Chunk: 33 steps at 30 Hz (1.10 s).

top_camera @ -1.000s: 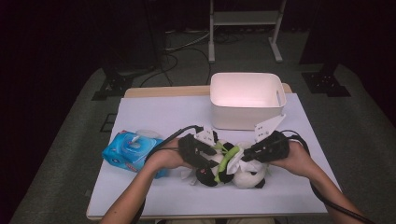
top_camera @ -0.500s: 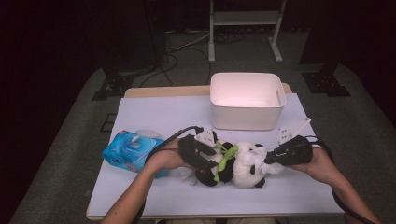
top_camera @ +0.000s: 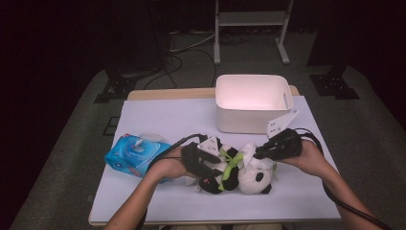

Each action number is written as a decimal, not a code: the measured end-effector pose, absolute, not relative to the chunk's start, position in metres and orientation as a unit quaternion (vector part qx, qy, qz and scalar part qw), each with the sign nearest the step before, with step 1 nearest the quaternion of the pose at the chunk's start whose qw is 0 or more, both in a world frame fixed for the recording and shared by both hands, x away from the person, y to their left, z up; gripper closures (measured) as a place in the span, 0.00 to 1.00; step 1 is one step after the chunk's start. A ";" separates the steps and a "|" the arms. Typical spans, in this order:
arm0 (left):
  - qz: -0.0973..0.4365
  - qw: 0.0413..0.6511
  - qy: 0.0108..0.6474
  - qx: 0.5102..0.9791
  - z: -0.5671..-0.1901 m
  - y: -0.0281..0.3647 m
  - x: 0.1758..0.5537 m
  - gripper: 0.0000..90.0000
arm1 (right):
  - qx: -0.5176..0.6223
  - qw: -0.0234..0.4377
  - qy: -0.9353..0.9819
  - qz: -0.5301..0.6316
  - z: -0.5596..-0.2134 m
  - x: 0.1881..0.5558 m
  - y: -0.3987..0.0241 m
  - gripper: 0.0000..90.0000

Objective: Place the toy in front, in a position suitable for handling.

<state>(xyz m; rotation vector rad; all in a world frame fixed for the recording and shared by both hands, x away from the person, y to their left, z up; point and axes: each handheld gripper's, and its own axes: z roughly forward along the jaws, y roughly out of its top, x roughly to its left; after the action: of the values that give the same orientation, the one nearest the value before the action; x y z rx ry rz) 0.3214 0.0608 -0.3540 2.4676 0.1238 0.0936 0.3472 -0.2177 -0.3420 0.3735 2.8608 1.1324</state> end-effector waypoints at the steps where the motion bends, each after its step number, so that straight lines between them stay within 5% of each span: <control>1: 0.037 0.327 0.046 0.943 -0.354 0.062 0.321 0.63 | 0.114 0.023 0.926 0.360 -0.341 0.348 -0.211 0.91; 10: 0.033 0.333 0.047 0.941 -0.355 0.064 0.318 0.63 | 0.102 0.022 0.924 0.369 -0.339 0.352 -0.198 0.91; 25: 0.034 0.327 0.048 0.943 -0.355 0.062 0.317 0.63 | 0.186 0.012 0.902 0.390 -0.374 0.343 -0.274 0.91; 33: 0.034 0.328 0.047 0.943 -0.355 0.064 0.313 0.63 | 0.191 0.011 0.903 0.385 -0.375 0.345 -0.279 0.91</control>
<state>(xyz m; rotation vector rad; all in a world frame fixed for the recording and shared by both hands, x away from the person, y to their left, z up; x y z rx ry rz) 0.3134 0.0635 -0.3554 2.4677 0.1233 0.0884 0.3455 -0.2785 -0.3746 0.5968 2.8157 1.2017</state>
